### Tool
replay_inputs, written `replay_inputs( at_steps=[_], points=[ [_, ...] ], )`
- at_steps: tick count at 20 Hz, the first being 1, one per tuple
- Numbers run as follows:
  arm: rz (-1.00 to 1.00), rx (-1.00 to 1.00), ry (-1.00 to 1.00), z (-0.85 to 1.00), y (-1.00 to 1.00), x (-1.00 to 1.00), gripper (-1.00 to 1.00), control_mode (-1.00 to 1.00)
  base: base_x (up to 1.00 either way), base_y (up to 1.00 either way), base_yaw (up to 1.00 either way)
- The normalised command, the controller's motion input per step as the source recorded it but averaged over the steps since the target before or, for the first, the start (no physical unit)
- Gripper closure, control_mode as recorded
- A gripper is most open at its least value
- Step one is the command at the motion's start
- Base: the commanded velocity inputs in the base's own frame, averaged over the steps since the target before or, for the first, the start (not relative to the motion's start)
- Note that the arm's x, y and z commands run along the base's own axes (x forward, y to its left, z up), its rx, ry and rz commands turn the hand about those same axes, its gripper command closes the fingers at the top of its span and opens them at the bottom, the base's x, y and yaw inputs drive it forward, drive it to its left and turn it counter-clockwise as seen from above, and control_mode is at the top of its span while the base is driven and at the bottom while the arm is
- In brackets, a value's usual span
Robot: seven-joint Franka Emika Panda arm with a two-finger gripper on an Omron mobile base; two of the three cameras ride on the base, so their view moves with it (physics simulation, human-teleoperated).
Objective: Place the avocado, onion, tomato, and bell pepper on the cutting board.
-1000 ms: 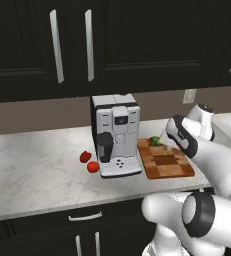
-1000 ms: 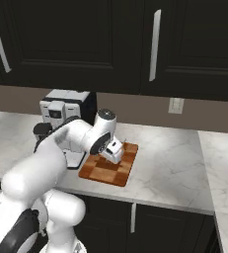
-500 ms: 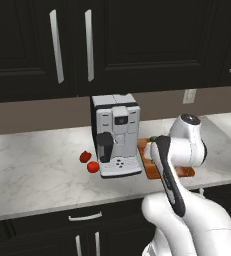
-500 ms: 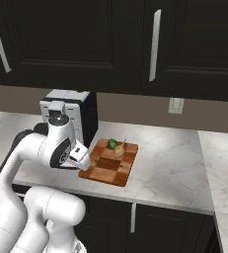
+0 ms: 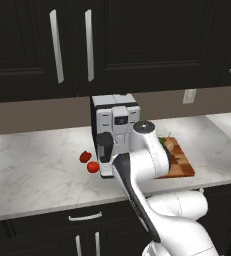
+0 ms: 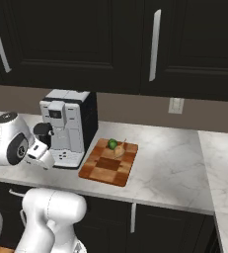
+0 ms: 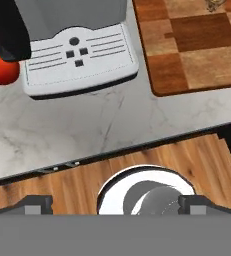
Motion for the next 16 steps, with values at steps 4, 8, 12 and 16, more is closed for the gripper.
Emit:
replay_inputs(
  at_steps=[4, 8, 12, 16],
  points=[
    [0.00, -0.10, 0.15, 0.07, 1.00, 0.00, -1.00, -1.00, 0.00, 0.00, 0.00],
    [0.02, -0.03, 0.09, 0.07, 1.00, 0.27, -1.00, -1.00, 0.00, 0.00, 0.00],
    [0.04, 0.01, 0.00, 0.00, 1.00, 0.65, -1.00, -1.00, 0.00, 0.00, 0.00],
    [0.07, 0.03, 0.00, 0.00, 0.90, 0.82, -1.00, -1.00, 0.00, 0.00, 0.00]
  ],
)
